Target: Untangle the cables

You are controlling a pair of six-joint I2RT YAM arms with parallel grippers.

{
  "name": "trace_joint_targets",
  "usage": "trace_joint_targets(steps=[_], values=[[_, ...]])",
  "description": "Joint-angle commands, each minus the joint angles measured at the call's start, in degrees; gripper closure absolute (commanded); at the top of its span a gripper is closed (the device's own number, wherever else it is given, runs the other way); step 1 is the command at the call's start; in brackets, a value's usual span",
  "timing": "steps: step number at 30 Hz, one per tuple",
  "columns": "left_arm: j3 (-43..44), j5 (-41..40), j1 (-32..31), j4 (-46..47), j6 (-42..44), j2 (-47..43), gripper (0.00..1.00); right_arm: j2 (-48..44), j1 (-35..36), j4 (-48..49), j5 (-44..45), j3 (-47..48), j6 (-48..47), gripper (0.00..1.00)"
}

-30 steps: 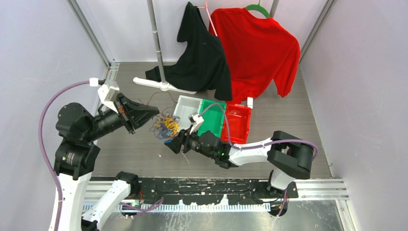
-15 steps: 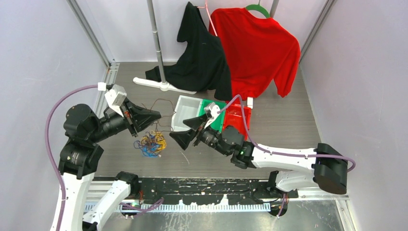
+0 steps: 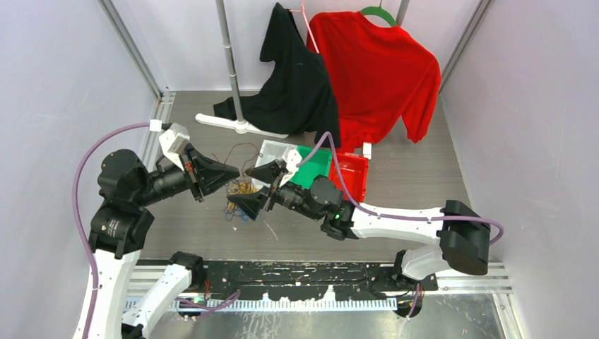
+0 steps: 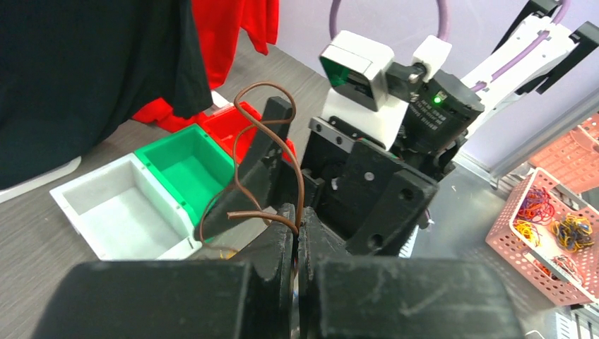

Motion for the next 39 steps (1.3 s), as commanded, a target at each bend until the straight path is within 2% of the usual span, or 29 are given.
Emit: trace_joint_targets(steps=[1,7,12,20,27,31,39], values=[[1.83,3.05,-0.12,3.50,-2.99,0.22,1.00,2.54,0.22,8.68,7.19,3.13,-3.82,0.07],[1.96,3.63,-0.10,5.13,-5.63,0.74,1.00,8.13,0.45,8.42,3.99,7.98,-3.25,0.13],[2.89,3.76,-0.08,5.06,-6.64,1.00,1.00,11.26,0.73,9.86,4.58,8.32,-1.82,0.19],[7.18,3.64,-0.14,5.71,-7.59,2.24,1.00,12.73,0.75,14.68,6.96,-1.63,2.17,0.35],[11.68,2.66,-0.09,7.79,-8.63,4.26,1.00,15.29,0.75,18.27,11.81,-8.12,6.18,0.37],[14.88,0.73,-0.16,7.93,-6.34,5.24,1.00,16.98,0.92,20.06,13.81,-10.17,7.34,0.35],[22.38,-10.29,-0.13,8.74,1.54,7.23,1.00,20.82,1.39,20.68,16.27,-12.35,9.47,0.35]])
